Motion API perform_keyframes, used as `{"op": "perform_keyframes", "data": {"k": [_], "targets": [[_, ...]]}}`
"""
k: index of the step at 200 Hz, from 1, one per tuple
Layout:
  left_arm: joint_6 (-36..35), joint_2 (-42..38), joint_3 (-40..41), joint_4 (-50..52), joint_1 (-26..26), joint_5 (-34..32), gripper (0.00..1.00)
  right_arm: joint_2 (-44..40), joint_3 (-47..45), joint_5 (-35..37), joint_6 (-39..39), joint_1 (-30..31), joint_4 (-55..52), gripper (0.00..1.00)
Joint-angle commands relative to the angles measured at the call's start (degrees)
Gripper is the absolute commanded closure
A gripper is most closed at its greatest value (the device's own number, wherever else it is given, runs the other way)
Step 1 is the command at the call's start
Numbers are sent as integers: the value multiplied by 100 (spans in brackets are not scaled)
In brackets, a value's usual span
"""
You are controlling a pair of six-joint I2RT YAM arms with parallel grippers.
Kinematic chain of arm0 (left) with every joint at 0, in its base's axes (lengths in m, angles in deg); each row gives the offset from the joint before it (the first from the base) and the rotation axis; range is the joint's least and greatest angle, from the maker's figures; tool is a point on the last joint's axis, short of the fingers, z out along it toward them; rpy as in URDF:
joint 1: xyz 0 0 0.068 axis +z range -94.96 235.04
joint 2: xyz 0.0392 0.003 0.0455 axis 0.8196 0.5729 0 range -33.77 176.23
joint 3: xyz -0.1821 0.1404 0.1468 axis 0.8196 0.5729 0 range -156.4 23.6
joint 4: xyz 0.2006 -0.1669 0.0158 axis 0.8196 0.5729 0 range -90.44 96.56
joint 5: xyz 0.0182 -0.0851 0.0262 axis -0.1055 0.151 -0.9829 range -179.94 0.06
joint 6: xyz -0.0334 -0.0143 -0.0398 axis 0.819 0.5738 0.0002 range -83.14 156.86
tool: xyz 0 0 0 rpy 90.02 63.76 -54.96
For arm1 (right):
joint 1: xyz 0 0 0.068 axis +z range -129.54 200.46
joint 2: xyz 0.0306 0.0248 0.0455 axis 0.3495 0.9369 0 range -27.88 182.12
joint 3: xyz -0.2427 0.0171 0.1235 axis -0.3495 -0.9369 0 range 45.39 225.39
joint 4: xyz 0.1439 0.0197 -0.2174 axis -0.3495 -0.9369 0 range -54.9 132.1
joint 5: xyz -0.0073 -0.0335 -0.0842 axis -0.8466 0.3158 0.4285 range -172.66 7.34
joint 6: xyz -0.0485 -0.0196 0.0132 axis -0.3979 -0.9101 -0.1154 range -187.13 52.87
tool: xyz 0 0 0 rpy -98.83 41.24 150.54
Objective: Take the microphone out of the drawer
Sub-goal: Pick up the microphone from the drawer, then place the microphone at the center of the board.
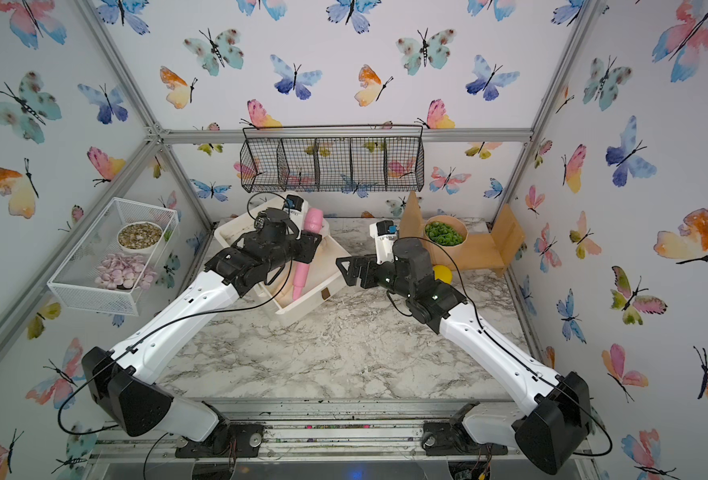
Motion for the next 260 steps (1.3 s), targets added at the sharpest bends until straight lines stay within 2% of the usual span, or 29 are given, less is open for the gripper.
{"op": "perform_keyframes", "data": {"k": [1,33,70,118,145,192,260], "targets": [[548,-274,-139,-301,-22,358,68,-308,-58,119,-225,-23,29,2],[1066,-371,28,-348,-235,767,68,-607,10,471,-482,-26,-222,2],[1168,-386,455,-602,-1094,511,68,-1013,134,1247,-734,-22,-625,2],[1089,216,568,-659,-2141,1,68,-1704,4,2765,-912,-25,-912,2],[984,669,667,-668,-2345,-5,68,-2074,-74,3320,-983,-19,-1116,2],[949,1911,307,-336,-2431,-203,68,-2504,-276,3619,-846,-25,-1258,2],[1566,3649,-999,153,-2456,-942,67,-2538,-340,3540,-710,-23,-1392,2]]}}
